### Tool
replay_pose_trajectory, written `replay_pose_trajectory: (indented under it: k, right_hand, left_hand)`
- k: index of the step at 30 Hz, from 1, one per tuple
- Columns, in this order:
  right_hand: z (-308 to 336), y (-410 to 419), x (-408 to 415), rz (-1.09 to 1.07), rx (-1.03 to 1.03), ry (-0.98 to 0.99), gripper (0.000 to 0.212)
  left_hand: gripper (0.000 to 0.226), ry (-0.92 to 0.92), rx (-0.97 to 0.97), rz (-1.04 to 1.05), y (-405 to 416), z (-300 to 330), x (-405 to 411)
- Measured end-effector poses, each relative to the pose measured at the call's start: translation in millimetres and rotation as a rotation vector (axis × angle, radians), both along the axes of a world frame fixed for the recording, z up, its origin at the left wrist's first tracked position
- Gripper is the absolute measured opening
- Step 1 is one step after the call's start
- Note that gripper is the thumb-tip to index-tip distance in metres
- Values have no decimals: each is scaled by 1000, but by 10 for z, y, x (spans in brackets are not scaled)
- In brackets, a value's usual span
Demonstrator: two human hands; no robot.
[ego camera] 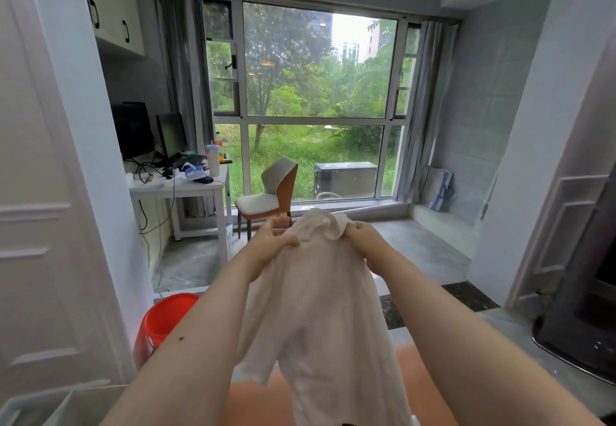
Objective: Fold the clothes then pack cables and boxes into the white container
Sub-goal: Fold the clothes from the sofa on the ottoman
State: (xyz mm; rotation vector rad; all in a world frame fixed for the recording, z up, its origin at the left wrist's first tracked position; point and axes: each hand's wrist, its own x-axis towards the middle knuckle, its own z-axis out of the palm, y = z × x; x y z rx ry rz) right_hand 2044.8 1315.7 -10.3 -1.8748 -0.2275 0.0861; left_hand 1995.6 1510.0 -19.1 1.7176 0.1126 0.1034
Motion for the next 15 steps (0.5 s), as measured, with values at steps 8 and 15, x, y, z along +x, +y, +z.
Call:
replay_pose_trajectory:
  k: [8, 15]
  right_hand:
    - [-70, -205, 181, -111, 73, 41, 34]
    - [-429, -641, 457, -51, -42, 270, 22]
  left_hand:
    - [19, 188, 817, -9, -98, -612, 181]
    - [18, 221, 957, 280, -381, -1097, 550]
